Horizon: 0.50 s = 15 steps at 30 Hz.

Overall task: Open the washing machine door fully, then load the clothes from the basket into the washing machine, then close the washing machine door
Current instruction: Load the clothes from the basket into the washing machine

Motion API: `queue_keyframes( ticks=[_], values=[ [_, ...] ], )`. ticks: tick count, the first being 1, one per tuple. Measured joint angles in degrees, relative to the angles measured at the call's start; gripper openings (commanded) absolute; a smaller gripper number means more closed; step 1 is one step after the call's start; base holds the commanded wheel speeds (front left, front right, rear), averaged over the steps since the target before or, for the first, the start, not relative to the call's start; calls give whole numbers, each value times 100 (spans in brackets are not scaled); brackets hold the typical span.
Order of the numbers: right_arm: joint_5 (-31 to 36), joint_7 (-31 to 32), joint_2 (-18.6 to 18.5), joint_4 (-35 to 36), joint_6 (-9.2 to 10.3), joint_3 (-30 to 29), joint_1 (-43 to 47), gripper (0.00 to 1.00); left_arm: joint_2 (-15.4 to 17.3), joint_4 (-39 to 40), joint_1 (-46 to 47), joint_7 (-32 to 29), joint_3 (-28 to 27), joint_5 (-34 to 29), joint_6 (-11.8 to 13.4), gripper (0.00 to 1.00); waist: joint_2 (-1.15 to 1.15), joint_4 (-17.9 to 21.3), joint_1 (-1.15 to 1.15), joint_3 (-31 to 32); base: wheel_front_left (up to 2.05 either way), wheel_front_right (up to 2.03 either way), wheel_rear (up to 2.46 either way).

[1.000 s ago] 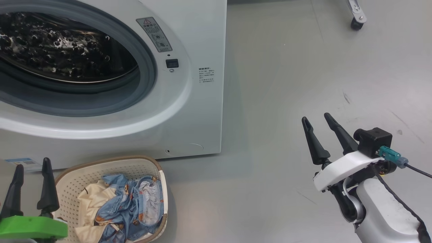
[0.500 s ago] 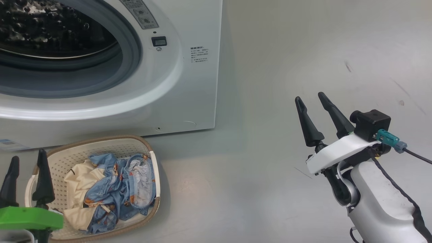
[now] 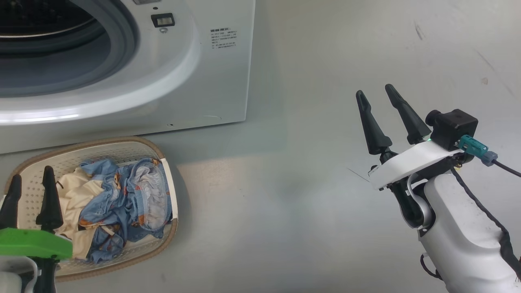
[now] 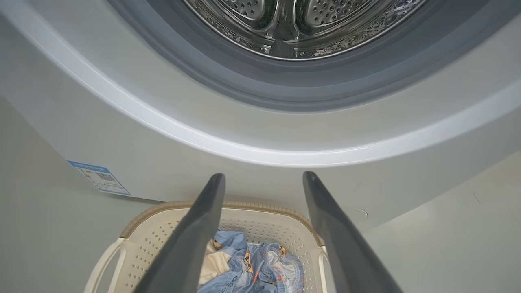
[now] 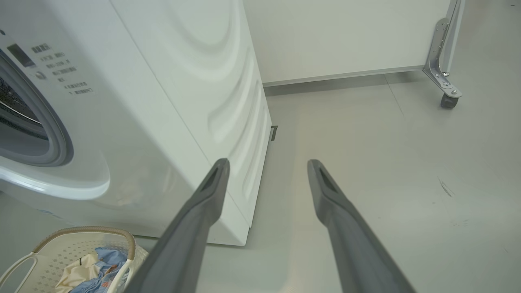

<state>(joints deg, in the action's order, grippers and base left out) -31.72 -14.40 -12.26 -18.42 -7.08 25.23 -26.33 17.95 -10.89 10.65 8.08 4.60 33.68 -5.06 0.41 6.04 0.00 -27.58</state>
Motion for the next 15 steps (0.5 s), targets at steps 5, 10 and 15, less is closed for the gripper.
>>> queue_keyframes(
  ticks=[5,10,15],
  values=[
    [52,0,34,45,0,-18,-164,100,1,-145,260,-55,104,18,-36,100,0,40,0,-320,0,0,0],
    [94,0,78,86,0,-20,-375,100,3,-335,517,-112,155,58,-86,100,0,51,0,-642,0,0,0],
    [110,0,89,110,0,-42,-577,100,-5,-568,770,-176,252,109,-91,100,0,40,0,-951,0,0,0]
  ],
)
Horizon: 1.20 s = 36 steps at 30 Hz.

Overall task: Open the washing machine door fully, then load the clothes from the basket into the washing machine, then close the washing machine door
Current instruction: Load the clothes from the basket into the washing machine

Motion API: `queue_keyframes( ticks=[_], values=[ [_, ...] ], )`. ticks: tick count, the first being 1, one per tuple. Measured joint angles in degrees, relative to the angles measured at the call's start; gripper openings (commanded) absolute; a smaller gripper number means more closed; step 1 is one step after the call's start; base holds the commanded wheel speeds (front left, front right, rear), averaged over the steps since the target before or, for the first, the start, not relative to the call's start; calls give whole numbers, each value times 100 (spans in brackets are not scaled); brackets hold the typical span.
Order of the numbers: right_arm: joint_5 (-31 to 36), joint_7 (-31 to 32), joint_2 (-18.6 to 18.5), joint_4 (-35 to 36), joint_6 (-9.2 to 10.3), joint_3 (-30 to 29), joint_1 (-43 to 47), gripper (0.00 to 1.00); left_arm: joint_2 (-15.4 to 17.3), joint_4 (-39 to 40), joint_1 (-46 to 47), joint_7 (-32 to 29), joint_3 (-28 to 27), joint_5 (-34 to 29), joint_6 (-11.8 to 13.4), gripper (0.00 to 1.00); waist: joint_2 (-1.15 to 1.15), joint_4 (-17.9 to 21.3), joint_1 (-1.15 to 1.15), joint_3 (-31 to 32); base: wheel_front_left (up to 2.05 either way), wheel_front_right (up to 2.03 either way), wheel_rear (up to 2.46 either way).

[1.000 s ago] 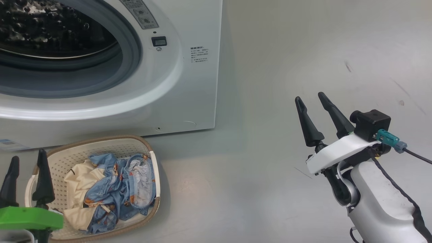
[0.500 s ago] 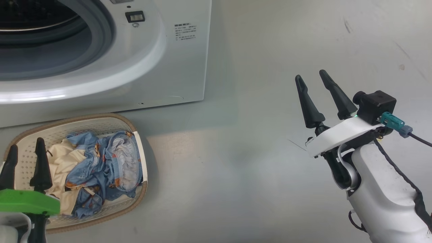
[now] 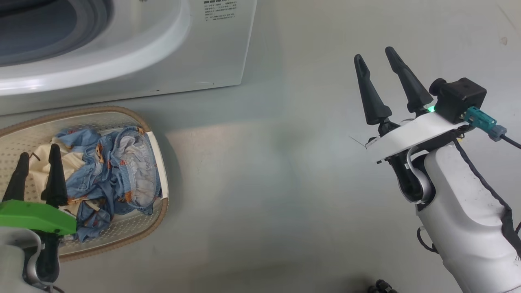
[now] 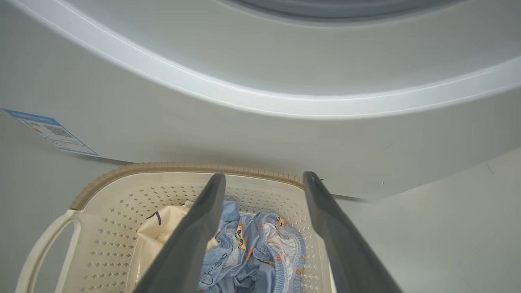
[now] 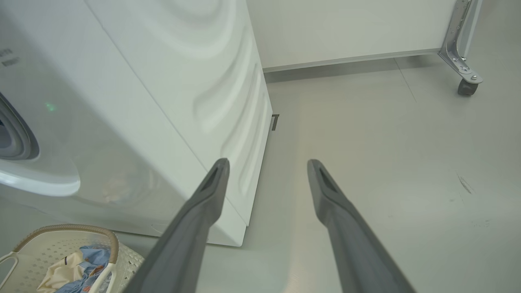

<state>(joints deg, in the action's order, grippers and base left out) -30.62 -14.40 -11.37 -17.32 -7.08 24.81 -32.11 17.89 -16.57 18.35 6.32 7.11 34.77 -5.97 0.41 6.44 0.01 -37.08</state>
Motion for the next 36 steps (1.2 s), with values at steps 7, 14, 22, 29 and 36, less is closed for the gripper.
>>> queue_keyframes(
  ticks=[7,14,22,29,36],
  values=[
    [0,0,7,-5,0,-79,-126,100,-54,-449,348,-154,108,200,-45,100,0,-35,0,-395,0,0,0],
    [40,-1,20,0,0,-94,-277,100,-83,-921,672,-286,286,312,-76,100,0,-27,0,-728,0,0,0],
    [99,-1,36,-4,0,-101,-364,100,-136,-1561,1046,-471,479,504,-100,100,0,35,0,-1000,0,0,0],
    [140,-1,86,-3,0,-25,-498,100,-132,-2036,1314,-581,528,599,-101,100,0,112,0,-1155,0,0,0],
    [140,-1,134,0,0,1,-572,100,-70,-2301,1583,-617,592,665,-101,100,0,221,0,-1322,0,0,0]
  ],
)
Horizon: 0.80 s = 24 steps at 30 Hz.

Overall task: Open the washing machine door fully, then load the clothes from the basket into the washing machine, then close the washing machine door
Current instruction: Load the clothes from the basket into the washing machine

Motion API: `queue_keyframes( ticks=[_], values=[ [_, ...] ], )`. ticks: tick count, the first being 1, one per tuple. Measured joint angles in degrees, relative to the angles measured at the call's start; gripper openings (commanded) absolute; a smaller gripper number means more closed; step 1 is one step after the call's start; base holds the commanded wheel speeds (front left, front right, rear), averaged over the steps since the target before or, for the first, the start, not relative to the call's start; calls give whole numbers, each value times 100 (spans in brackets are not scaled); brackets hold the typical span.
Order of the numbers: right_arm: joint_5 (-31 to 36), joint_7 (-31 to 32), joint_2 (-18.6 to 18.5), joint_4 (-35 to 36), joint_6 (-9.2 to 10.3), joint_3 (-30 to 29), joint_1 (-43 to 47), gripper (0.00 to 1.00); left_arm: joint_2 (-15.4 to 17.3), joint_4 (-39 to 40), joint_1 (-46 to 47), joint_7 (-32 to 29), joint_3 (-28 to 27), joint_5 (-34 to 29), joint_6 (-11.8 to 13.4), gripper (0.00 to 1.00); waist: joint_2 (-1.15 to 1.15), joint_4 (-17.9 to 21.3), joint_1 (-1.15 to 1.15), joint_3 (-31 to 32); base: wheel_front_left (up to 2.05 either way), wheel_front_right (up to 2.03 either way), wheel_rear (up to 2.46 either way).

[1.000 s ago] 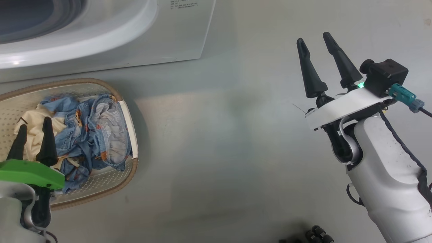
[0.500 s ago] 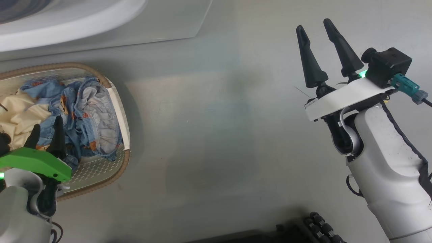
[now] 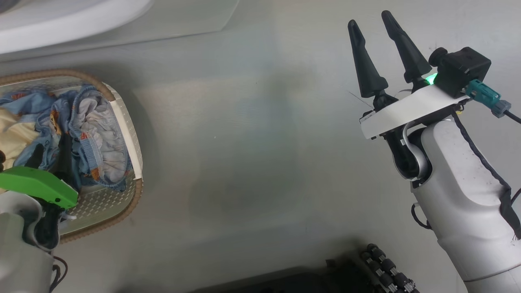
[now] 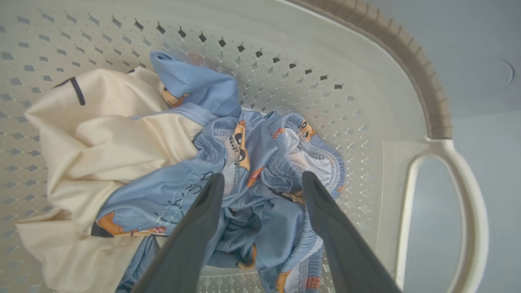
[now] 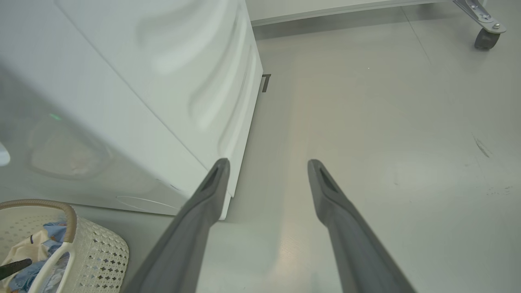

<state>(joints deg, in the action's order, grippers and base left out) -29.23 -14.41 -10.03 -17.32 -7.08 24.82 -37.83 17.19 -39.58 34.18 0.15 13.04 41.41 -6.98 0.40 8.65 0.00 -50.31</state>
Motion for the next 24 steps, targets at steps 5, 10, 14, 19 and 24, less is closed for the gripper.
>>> queue_keyframes(
  ticks=[5,10,14,19,24],
  values=[
    [1,0,41,9,0,-1,-13,100,108,-157,109,-5,26,56,0,100,0,70,0,-98,0,0,0],
    [9,0,78,10,0,1,-21,100,167,-336,252,-5,143,57,0,100,0,158,0,-182,0,0,0],
    [11,0,114,10,0,22,-48,100,293,-528,361,-96,344,42,0,100,0,227,0,-226,0,0,0],
    [45,-4,131,10,0,-16,-83,100,379,-717,555,-193,387,45,0,100,0,310,0,-257,0,0,0],
    [46,-4,151,9,0,-15,-93,100,382,-868,675,-299,471,69,0,100,0,362,0,-263,0,0,0]
  ],
)
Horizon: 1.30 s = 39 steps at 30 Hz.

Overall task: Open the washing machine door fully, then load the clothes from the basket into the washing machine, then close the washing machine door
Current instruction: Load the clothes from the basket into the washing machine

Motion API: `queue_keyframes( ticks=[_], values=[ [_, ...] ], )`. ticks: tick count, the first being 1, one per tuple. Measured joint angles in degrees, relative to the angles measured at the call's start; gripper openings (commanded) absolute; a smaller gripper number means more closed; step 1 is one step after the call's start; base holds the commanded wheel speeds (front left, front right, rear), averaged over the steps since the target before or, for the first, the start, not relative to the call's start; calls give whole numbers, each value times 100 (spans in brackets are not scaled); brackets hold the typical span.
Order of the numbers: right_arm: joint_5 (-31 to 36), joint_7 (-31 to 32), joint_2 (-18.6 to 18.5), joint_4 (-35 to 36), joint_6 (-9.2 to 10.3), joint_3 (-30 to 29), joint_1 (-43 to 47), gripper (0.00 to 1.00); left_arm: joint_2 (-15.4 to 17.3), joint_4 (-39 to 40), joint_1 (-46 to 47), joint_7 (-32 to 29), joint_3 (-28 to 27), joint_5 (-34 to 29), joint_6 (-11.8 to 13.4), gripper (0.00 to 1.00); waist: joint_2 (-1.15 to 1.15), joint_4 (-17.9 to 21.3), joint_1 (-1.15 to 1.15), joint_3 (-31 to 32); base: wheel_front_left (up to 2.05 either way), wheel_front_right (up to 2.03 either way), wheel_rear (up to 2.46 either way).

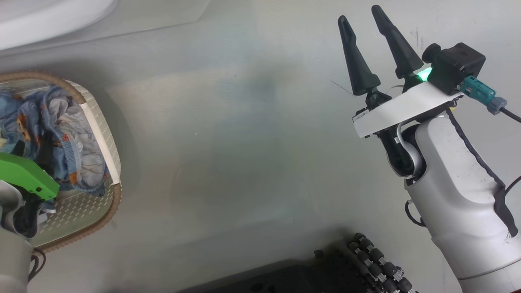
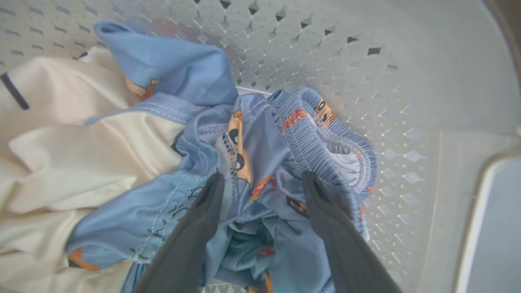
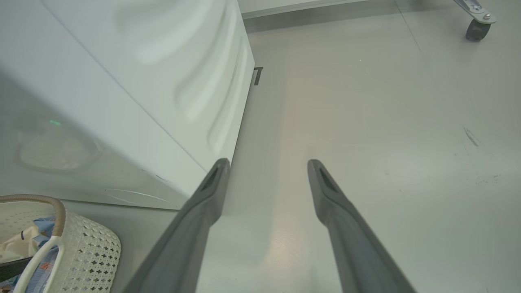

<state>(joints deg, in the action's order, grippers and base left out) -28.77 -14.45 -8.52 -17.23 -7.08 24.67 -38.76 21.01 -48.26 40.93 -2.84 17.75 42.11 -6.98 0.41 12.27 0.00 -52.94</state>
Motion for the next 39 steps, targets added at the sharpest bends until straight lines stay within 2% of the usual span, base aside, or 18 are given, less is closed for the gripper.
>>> queue_keyframes(
  ticks=[8,9,10,11,12,24,39],
  values=[
    [4,0,49,0,0,0,0,100,-36,-105,124,-35,186,144,0,100,0,63,0,0,0,0,0],
    [4,0,52,0,0,-2,0,100,-44,-134,136,-51,202,160,0,77,0,65,0,2,0,0,0],
    [4,0,53,0,0,-3,0,100,-51,-165,138,-51,221,165,0,33,0,67,0,5,0,0,0],
    [4,0,53,0,0,-4,0,100,-58,-191,138,-51,240,167,0,9,0,68,0,7,0,0,0],
    [5,0,54,0,0,-4,0,100,-62,-205,140,-51,252,178,0,0,0,67,0,10,0,0,0],
    [42,0,102,-5,0,-19,-2,100,-67,-269,223,94,387,376,0,0,0,48,0,120,0,0,0],
    [47,0,142,-76,0,-71,4,100,-125,-240,-117,601,531,862,0,0,0,-20,0,675,0,0,0]
  ],
)
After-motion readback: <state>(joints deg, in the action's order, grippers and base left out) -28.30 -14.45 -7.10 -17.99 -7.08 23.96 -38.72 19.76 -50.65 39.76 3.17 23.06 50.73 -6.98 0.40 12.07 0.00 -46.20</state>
